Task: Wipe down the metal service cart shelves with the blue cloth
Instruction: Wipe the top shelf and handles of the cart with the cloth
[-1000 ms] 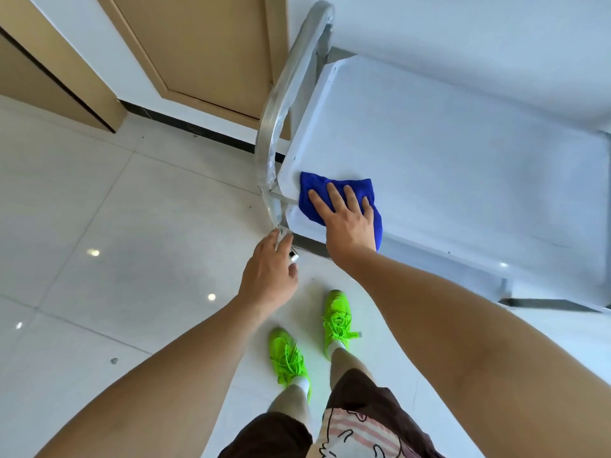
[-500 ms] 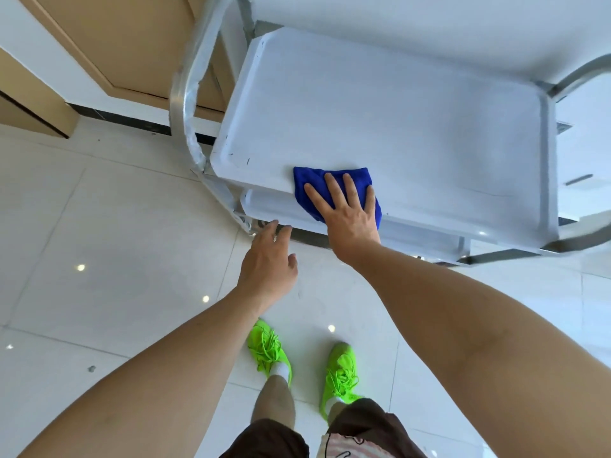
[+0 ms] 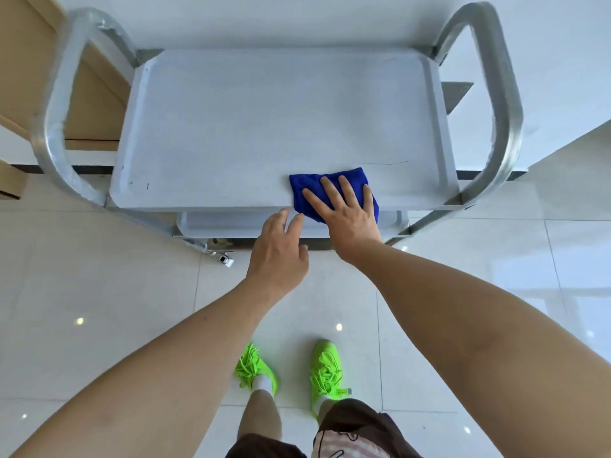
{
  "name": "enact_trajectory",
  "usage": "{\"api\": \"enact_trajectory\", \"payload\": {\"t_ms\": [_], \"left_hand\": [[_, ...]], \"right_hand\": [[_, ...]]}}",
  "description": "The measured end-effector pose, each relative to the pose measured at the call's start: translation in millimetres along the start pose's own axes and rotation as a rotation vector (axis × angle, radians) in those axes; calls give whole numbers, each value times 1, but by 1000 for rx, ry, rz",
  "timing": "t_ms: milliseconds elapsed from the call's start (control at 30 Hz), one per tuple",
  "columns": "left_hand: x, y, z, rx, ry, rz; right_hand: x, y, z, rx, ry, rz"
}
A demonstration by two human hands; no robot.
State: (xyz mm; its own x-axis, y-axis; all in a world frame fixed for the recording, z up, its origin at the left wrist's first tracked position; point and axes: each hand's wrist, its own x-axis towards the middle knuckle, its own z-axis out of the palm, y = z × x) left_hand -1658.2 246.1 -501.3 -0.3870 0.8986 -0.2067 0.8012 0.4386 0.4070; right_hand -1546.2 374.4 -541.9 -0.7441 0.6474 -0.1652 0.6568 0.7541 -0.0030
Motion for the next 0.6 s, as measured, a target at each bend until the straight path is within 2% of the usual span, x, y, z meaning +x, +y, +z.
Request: {"api": "enact_trajectory", "payload": {"t_ms": [200,400,600], "left_hand": [[16,48,16,34,-59,77],[33,102,29,46,-109,198],[48,116,28,95,-117,241]], "right_hand": [[-11,72,3,88,-52,91],[-26,137,2,241,-53,259],[-8,149,-2,255,-93,422]]}}
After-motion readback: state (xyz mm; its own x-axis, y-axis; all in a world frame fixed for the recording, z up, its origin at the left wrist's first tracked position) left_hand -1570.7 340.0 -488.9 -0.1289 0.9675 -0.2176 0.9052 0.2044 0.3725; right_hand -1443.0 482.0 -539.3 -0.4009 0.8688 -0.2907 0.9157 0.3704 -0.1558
